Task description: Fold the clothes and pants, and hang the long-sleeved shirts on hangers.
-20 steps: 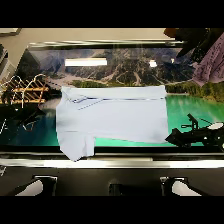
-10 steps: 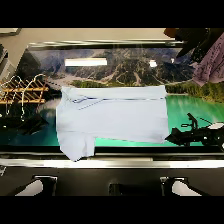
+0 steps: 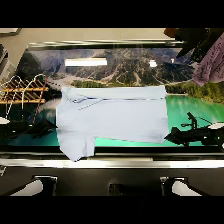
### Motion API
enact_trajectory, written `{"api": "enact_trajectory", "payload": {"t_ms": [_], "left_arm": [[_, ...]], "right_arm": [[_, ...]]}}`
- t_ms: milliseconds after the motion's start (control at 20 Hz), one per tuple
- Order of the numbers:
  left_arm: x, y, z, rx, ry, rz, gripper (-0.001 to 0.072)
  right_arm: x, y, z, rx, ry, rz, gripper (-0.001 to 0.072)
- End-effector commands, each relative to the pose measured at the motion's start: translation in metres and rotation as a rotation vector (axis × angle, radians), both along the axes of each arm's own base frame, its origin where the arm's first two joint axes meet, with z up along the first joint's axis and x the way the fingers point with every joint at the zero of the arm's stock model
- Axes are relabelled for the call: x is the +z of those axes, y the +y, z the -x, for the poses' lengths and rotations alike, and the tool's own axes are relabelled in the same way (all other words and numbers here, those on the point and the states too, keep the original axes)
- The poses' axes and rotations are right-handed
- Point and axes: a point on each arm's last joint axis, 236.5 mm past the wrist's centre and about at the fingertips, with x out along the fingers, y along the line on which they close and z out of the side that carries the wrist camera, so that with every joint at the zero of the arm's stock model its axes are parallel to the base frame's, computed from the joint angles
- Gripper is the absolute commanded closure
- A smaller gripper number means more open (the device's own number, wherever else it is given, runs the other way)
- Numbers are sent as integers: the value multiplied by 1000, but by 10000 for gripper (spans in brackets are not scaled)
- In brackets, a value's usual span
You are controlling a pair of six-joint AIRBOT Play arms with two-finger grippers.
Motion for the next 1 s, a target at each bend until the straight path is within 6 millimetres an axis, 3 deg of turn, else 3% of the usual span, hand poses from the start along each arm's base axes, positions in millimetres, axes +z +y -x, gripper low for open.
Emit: {"api": "enact_trajectory", "payload": {"t_ms": [0, 250, 550, 900, 950], "left_arm": [[-4, -2, -1, -6, -4, 7, 242], [-10, -2, 0, -3, 12, 13, 242], [-23, -19, 2, -53, 45, 21, 242], [-30, -13, -4, -21, 41, 1, 259], [-30, -13, -4, -22, 43, 2, 320]], "right_arm": [[3, 2, -4, -12, -10, -13, 672], [3, 2, -4, -14, -11, -15, 672], [4, 4, -6, -20, -15, -22, 672], [8, 8, -10, -22, -35, -48, 672], [9, 9, -11, -25, -38, -51, 672]]}}
